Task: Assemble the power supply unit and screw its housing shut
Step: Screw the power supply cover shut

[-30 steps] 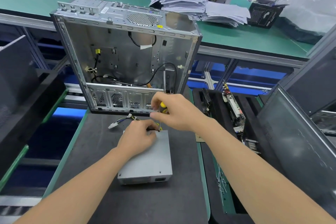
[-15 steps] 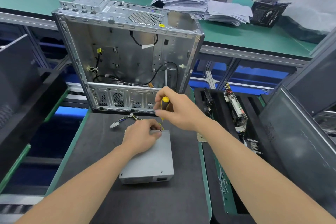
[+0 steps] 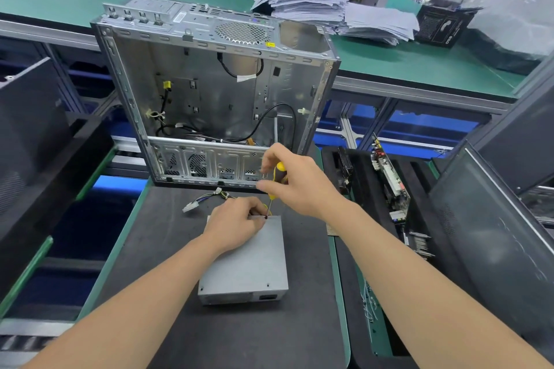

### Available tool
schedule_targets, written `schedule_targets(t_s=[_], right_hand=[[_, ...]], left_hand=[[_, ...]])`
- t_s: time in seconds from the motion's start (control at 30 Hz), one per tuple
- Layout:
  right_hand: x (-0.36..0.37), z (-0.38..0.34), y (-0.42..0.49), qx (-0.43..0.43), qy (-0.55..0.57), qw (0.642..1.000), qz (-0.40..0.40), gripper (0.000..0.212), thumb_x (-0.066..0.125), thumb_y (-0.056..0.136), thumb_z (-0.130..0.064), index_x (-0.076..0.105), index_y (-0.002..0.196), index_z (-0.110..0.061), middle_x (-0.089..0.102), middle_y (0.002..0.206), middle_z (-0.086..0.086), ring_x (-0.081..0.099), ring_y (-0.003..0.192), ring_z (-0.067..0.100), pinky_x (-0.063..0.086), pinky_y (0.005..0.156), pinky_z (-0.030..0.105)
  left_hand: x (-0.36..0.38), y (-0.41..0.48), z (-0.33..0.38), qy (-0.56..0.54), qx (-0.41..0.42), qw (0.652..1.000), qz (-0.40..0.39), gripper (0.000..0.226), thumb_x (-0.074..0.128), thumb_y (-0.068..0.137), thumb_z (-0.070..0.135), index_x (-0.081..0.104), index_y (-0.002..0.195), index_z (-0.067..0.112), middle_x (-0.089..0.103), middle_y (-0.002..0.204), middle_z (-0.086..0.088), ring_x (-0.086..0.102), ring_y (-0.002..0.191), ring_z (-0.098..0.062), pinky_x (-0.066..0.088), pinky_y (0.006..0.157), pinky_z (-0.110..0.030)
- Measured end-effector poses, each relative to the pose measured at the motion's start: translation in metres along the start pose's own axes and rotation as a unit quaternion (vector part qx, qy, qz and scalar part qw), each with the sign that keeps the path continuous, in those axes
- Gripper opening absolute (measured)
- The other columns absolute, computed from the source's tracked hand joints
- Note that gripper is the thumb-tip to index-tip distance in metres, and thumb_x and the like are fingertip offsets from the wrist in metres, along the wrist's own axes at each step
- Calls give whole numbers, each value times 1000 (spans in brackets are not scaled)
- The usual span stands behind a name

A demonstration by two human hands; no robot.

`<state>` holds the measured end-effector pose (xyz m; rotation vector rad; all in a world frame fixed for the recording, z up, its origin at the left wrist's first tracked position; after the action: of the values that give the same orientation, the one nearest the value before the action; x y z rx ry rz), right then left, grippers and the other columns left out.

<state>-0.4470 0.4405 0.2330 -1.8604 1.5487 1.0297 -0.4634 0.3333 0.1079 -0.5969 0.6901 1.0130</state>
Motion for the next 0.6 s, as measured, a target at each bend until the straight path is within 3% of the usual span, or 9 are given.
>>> schedule_targets(t_s=[0.07,0.13,0.2,0.33,0.47,0.6], right_hand=[[11,-7,-4,-42,25,993,-110,21,70,98,-24,54,108,-31,71,100,-10,64,82,15,55,79,38],[13,-7,-8,-38,13,990,-134,16,69,98,-22,57,104,-31,72,93,-7,66,81,14,56,81,41],[7,-5,-5,-11,3,997,-70,16,73,93,-26,57,91,-25,71,81,-3,69,77,17,58,78,41],[-5,13,-7,102,-3,990,96,44,76,89,-34,40,69,-18,60,66,4,70,72,34,58,67,46],[-12,29,-5,151,-22,982,107,57,85,80,-50,40,63,-18,59,62,3,62,65,29,55,62,44],[-8,7,-3,45,-8,997,68,43,88,80,-42,51,87,-23,58,79,-9,52,71,15,49,68,37]], left_hand=[[0,1,-1,-9,-3,1000,-11,21,63,90,25,61,86,45,65,85,24,60,96,-12,40,75,-32],[-1,3,-2,-13,-6,1000,-19,25,63,89,22,61,82,45,65,83,26,59,94,-10,38,75,-32],[-1,3,-3,-16,-9,1000,-18,26,63,88,21,62,81,46,68,87,23,61,96,-11,39,76,-32],[1,2,-3,-6,-17,1000,-9,19,60,88,29,63,88,47,69,89,23,63,95,-9,43,76,-32],[3,0,-6,-6,-39,999,-14,8,60,81,38,59,82,46,68,86,26,62,90,-6,40,71,-31],[5,5,-7,-42,-77,995,-50,15,65,72,37,63,81,48,70,89,26,64,94,-6,42,75,-30]])
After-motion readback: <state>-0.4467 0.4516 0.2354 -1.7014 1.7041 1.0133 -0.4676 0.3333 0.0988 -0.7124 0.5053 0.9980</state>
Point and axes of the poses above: each hand's wrist, its own y-axis towards the middle knuckle, its own x-axis out of the palm, z = x × y, the point moved 10 cm from there along y, towards the middle knuckle
